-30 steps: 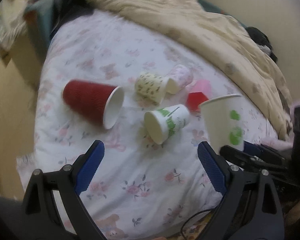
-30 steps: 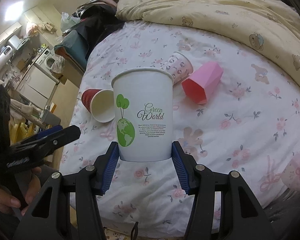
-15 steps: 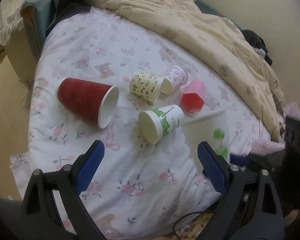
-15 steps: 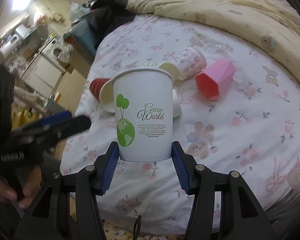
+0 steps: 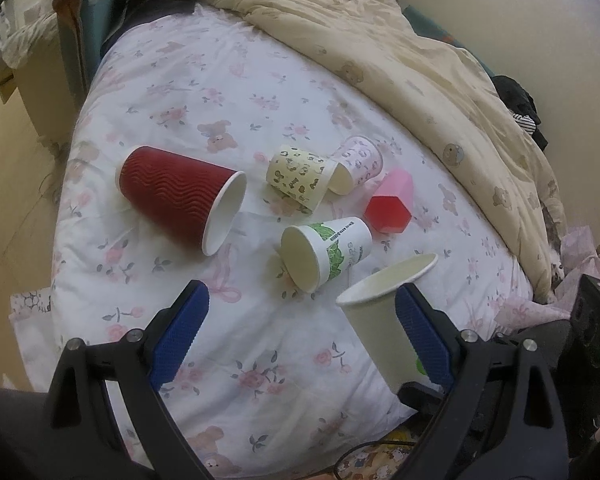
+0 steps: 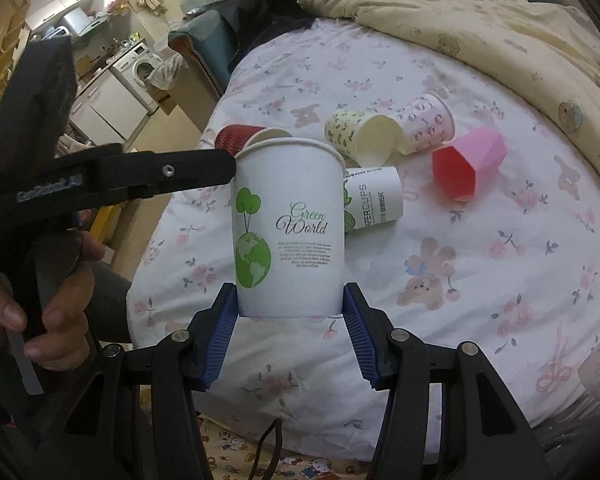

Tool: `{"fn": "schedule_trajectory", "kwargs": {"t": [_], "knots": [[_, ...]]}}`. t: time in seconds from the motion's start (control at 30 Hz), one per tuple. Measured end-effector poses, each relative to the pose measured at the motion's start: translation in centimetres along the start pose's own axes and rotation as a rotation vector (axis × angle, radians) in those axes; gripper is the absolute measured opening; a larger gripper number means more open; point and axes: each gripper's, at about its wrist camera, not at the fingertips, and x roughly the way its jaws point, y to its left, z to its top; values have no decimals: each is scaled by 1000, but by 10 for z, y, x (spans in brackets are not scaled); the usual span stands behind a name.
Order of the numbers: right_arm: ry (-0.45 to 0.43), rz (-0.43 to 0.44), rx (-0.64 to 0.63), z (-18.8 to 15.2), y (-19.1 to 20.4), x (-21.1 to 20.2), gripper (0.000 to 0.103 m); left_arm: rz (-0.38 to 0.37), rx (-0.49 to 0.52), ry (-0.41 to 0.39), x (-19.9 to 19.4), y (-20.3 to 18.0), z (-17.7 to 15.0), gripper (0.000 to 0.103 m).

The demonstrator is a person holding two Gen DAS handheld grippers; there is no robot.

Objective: Flip cup upside down
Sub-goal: 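Lift the tree-print cup with the right gripper and rotate it rim-down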

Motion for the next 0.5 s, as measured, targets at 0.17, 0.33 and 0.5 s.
{"fn": "schedule_trajectory", "kwargs": {"t": [0.17, 0.33, 0.5], "knots": [[-35, -4, -20, -2, 2, -9, 55, 17, -4, -3, -1, 2, 0, 92], [-61, -2, -37, -2, 4, -15, 55, 14, -26, 1, -2, 8, 1, 92], [-37, -32, -35, -4, 3, -11, 55, -71, -10, -31, -14, 3, 4, 92]]}}
